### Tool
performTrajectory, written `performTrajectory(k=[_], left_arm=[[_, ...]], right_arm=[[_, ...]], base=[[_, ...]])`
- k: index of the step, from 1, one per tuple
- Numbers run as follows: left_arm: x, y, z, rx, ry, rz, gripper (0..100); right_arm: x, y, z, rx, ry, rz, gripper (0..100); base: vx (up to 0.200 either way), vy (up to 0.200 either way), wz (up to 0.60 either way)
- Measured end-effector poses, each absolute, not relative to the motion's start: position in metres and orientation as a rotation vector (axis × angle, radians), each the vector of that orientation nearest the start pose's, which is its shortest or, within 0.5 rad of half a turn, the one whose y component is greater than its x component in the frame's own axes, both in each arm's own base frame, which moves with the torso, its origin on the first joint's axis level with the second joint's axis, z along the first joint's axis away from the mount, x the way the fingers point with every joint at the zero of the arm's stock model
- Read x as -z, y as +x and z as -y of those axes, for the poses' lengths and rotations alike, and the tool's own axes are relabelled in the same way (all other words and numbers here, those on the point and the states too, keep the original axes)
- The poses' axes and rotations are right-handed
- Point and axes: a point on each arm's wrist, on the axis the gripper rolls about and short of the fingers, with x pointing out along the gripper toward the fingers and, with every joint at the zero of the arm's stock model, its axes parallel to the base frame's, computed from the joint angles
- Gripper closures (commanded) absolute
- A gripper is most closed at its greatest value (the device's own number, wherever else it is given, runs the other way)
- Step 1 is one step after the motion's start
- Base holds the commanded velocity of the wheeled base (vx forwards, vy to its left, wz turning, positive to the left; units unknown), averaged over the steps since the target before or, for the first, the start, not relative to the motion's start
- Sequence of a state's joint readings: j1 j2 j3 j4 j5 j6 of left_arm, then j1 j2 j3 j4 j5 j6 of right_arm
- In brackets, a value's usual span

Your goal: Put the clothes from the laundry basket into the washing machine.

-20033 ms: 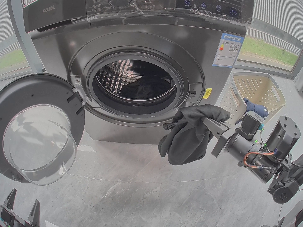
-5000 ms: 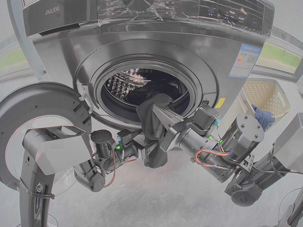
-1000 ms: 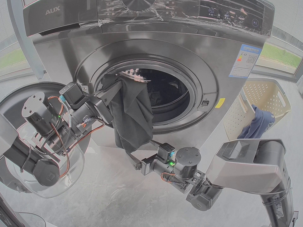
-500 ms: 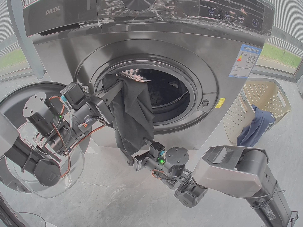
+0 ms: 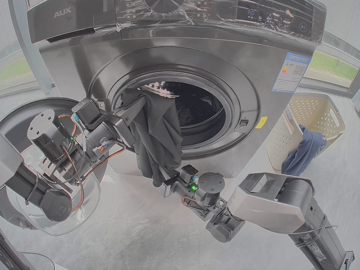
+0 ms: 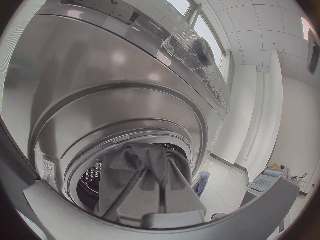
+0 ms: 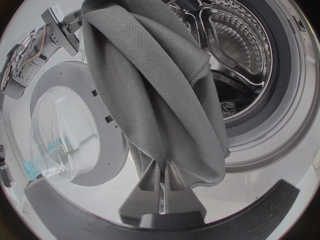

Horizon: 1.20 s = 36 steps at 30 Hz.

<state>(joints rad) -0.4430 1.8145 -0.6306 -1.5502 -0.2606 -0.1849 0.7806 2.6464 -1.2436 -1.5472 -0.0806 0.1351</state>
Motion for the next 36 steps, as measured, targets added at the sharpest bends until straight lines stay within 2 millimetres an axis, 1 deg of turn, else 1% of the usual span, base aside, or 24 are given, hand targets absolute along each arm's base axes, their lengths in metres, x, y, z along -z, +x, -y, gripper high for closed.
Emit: performTrajectory(k=[5,8,9,13,22,27,32,33,36], left_arm=[[-0.194,0.272,0.135,0.727,-0.209,0.305,100],[-0.193,0.272,0.135,0.725,-0.209,0.304,100],[-0.193,0.273,0.135,0.725,-0.209,0.304,100],[-0.193,0.273,0.135,0.724,-0.208,0.302,100],[-0.192,0.272,0.136,0.729,-0.209,0.301,100],[-0.192,0.272,0.136,0.73,-0.209,0.3,100],[-0.192,0.272,0.137,0.731,-0.21,0.3,100],[-0.192,0.272,0.137,0.732,-0.21,0.3,100],[-0.192,0.272,0.136,0.73,-0.209,0.3,100]], right_arm=[[0.001,0.327,-0.321,-0.702,0.178,0.049,100],[-0.004,0.319,-0.315,-0.704,0.17,0.027,100],[-0.006,0.317,-0.314,-0.705,0.17,0.024,0],[-0.014,0.313,-0.312,-0.716,0.175,0.027,0],[-0.018,0.307,-0.32,-0.772,0.167,0.036,0],[-0.019,0.31,-0.326,-0.781,0.16,0.049,0],[-0.014,0.322,-0.333,-0.775,0.154,0.07,0],[-0.013,0.324,-0.335,-0.774,0.154,0.075,100],[-0.01,0.328,-0.337,-0.77,0.157,0.087,100]], base=[[0.0,0.0,0.0],[0.0,0.0,0.0],[0.0,0.0,0.0],[0.0,0.0,0.0],[0.0,0.0,0.0],[0.0,0.0,0.0],[0.0,0.0,0.0],[0.0,0.0,0.0],[0.0,0.0,0.0]])
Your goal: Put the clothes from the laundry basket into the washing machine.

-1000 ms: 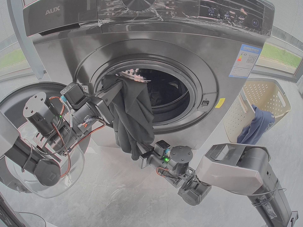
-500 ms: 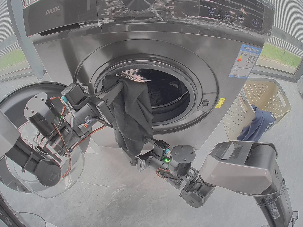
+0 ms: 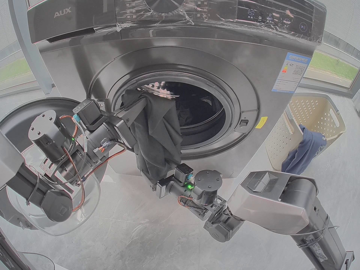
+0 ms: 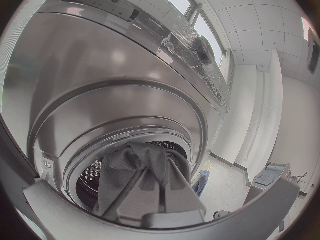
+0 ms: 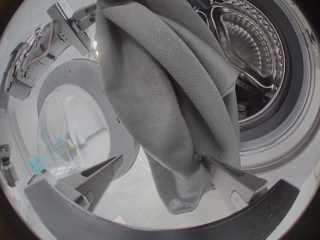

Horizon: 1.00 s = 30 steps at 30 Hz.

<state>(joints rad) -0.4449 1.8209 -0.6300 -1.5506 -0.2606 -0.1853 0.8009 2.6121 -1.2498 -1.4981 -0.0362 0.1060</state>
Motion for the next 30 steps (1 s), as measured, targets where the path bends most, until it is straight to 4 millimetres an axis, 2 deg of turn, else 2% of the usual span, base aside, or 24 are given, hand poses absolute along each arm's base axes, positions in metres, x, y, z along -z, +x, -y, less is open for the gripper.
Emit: performTrajectory(k=[9,20,21,30], left_arm=[[-0.192,0.273,0.135,0.726,-0.209,0.301,100],[-0.192,0.273,0.135,0.724,-0.208,0.301,100],[-0.192,0.273,0.135,0.724,-0.208,0.301,100],[-0.193,0.273,0.135,0.724,-0.209,0.302,100]], right_arm=[[-0.009,0.326,-0.332,-0.763,0.154,0.075,100],[-0.029,0.308,-0.314,-0.754,0.147,0.037,100],[-0.029,0.307,-0.314,-0.755,0.146,0.034,0],[-0.02,0.307,-0.318,-0.783,0.135,0.02,0]], base=[[0.0,0.0,0.0],[0.0,0.0,0.0],[0.0,0.0,0.0],[0.0,0.0,0.0]])
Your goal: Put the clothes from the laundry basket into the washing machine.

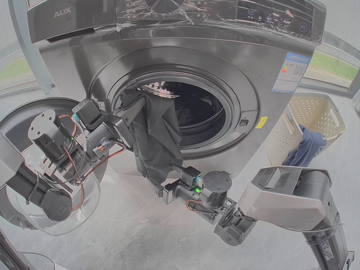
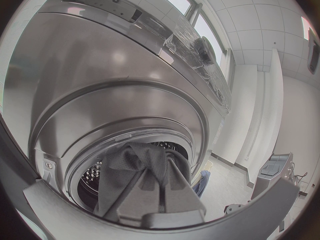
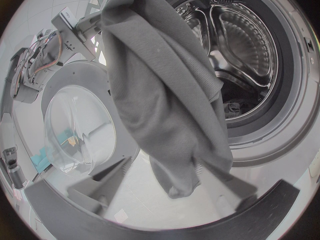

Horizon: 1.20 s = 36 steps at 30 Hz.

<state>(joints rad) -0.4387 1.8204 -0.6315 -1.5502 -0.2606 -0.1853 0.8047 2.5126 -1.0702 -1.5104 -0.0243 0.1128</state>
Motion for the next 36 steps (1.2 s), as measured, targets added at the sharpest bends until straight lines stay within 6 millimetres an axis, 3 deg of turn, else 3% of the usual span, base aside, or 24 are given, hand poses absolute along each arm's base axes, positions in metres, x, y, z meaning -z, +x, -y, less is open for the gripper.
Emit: performTrajectory(k=[14,15,24,30,36], left_arm=[[-0.193,0.273,0.135,0.727,-0.209,0.303,100],[-0.193,0.273,0.135,0.727,-0.209,0.303,100],[-0.193,0.273,0.135,0.725,-0.209,0.303,100],[-0.192,0.273,0.135,0.724,-0.208,0.302,100],[-0.192,0.274,0.133,0.719,-0.208,0.3,100]], right_arm=[[-0.01,0.33,-0.337,-0.791,0.111,0.081,0],[-0.009,0.332,-0.338,-0.789,0.113,0.087,100],[-0.004,0.339,-0.337,-0.77,0.117,0.098,100],[-0.007,0.334,-0.331,-0.766,0.115,0.079,100],[-0.02,0.318,-0.312,-0.759,0.103,0.033,100]], base=[[0.0,0.0,0.0],[0.0,0.0,0.0],[0.0,0.0,0.0],[0.0,0.0,0.0],[0.0,0.0,0.0]])
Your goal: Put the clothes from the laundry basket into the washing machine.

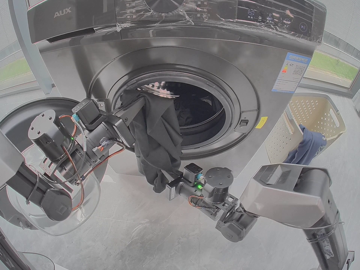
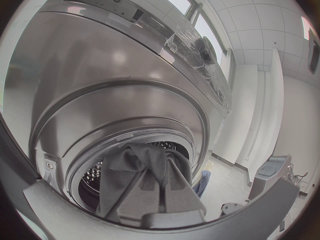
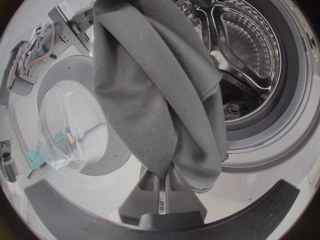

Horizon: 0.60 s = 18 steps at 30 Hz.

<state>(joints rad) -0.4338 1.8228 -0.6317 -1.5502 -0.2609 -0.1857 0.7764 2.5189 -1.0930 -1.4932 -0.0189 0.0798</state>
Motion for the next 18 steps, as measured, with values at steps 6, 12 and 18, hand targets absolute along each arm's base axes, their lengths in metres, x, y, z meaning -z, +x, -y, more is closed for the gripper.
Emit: performTrajectory(k=[6,12,18], left_arm=[[-0.19,0.276,0.131,0.71,-0.205,0.296,100],[-0.189,0.277,0.13,0.703,-0.203,0.29,100],[-0.185,0.275,0.127,0.697,-0.2,0.275,100]], right_arm=[[-0.04,0.294,-0.283,-0.749,0.088,-0.026,100],[-0.071,0.273,-0.249,-0.719,0.096,-0.032,100],[-0.1,0.264,-0.222,-0.665,0.125,0.008,100]], base=[[0.0,0.0,0.0],[0.0,0.0,0.0],[0.0,0.0,0.0]])
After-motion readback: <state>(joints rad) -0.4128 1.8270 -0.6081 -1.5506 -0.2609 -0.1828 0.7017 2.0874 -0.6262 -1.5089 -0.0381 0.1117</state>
